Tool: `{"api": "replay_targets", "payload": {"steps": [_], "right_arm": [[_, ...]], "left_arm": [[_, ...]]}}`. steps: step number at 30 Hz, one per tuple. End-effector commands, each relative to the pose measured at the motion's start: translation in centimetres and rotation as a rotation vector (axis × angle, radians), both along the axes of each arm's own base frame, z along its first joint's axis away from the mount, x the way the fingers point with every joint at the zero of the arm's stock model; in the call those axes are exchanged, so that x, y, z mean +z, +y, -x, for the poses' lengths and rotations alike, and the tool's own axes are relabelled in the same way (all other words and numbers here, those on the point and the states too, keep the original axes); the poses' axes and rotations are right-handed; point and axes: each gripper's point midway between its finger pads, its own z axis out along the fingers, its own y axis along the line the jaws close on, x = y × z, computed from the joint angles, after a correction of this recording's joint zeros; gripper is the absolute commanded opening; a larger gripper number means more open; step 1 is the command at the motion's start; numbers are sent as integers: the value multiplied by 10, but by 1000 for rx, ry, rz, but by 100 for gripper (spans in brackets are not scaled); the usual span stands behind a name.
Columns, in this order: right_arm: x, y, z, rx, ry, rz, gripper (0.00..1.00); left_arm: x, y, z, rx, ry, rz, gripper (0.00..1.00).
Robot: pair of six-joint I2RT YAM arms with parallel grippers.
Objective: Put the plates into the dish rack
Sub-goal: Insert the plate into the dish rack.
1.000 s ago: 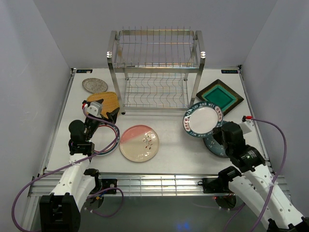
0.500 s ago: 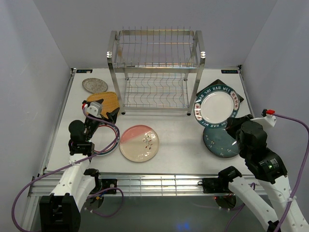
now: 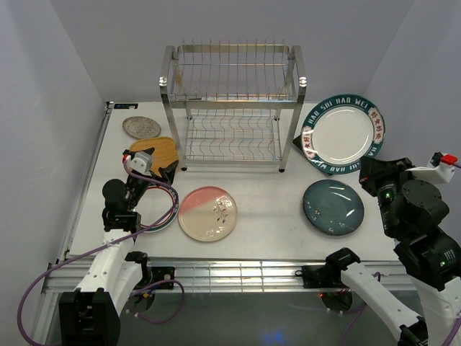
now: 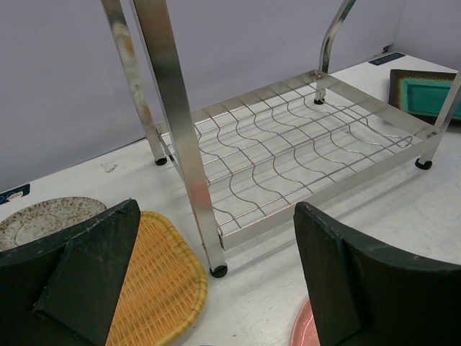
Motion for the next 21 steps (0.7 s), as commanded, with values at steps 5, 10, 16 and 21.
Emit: {"api": "replay_targets", "payload": {"steps": [5, 10, 16, 21], "right_arm": [[84, 6, 1, 41, -179, -62, 8], [122, 17, -6, 84, -236, -76, 8], [169, 31, -18, 128, -297, -90, 8], [194, 40, -40, 119, -312, -73, 8]], "left_arm": [[-3, -3, 3, -17, 0, -7, 98], [-3, -3, 2, -16, 2, -6, 98], [-5, -2, 0, -14, 9, -7, 98], [-4, -2, -1, -11, 12, -5, 98]]}}
